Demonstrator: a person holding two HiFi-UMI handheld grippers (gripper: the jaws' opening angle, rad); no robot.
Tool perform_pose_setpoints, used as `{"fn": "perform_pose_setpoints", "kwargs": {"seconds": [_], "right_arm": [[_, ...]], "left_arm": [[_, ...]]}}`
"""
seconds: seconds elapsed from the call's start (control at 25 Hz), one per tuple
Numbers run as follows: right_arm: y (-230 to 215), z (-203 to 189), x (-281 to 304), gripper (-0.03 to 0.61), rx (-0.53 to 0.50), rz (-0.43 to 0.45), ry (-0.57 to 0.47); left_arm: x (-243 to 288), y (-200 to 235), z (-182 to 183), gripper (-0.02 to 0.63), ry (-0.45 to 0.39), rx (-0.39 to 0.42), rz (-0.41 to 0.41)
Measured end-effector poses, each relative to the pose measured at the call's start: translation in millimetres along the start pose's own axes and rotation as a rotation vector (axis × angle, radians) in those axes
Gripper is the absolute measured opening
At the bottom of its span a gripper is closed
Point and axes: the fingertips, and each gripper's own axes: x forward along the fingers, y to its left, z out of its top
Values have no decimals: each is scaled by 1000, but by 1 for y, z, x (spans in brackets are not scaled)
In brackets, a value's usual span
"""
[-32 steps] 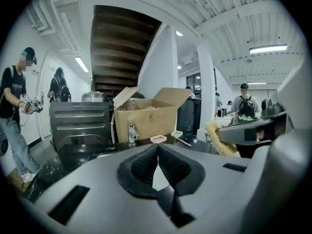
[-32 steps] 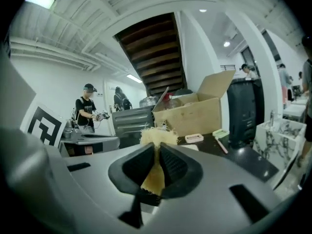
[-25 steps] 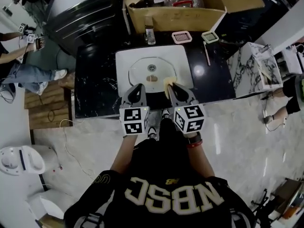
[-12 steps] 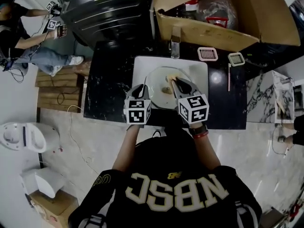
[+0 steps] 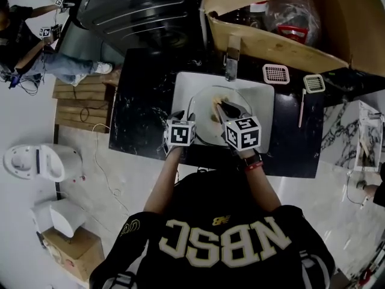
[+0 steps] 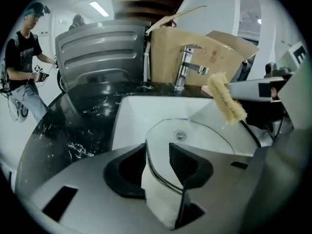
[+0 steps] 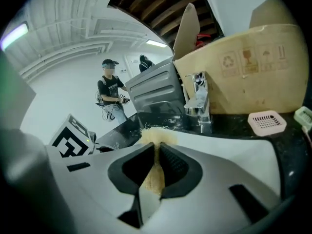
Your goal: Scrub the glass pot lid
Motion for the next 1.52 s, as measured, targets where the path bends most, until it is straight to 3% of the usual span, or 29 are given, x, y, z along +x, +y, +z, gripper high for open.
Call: {"fn": "perform_pose_setpoints", "kwargs": {"seconds": [0.32, 0.48, 0.64, 0.8, 0.96, 1.16, 1.28, 1.52], "right_arm": [[-13, -12, 20, 46, 39, 34, 52], [-19, -17, 25, 46, 52, 45, 65], [-23, -22, 29, 46, 66, 54, 81], [-24, -27, 35, 46, 59, 69, 101], [-27, -36, 40, 46, 55, 77, 128], [-25, -35, 45, 46, 37, 108, 122], [-17, -28, 53, 46, 9, 158, 94], [2, -43, 94, 44, -148, 206, 161]], "left_arm": [[45, 23, -35, 192, 185, -28, 79], [54, 17, -46, 177, 239, -144, 16], [57, 15, -53, 120, 286, -187, -17], [54, 16, -50, 89, 273, -261, -63], [51, 14, -46, 87, 254, -280, -77], [41, 7, -35, 87, 206, -387, -129], [36, 4, -36, 89, 203, -372, -123], [34, 6, -35, 89, 193, -367, -116]]}}
